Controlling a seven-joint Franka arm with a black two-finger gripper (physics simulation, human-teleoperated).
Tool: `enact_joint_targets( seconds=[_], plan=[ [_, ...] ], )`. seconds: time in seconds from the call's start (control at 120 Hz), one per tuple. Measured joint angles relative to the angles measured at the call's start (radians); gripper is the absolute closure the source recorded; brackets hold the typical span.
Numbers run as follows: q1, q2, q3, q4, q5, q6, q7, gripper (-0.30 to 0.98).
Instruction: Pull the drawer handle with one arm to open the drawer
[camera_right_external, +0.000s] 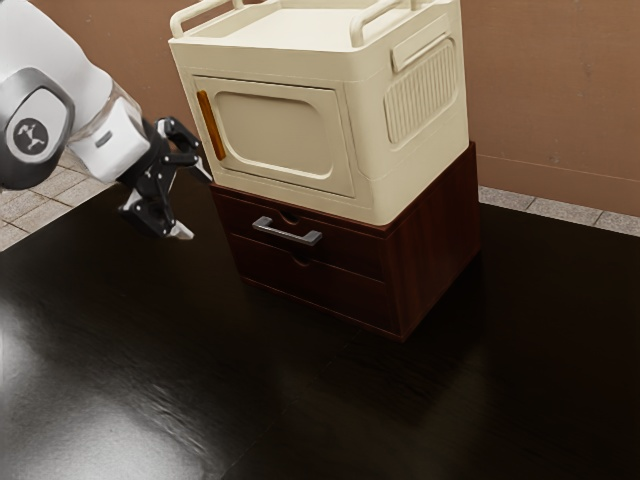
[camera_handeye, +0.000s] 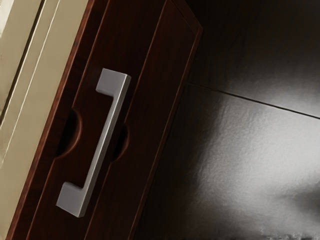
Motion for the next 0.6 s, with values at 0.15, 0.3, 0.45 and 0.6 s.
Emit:
enact_joint_targets(
  seconds=[0.15,0.3,0.45,0.6],
  plan=[
    [0.001,0.035,0.001,-0.004,0.021,0.100,0.077,0.11],
    [0.001,0.041,0.002,-0.019,0.040,0.178,0.136,0.18],
    [0.002,0.050,0.002,-0.045,0.066,0.254,0.177,0.17],
    [0.002,0.052,0.019,-0.056,0.097,0.306,0.207,0.21]
  ],
)
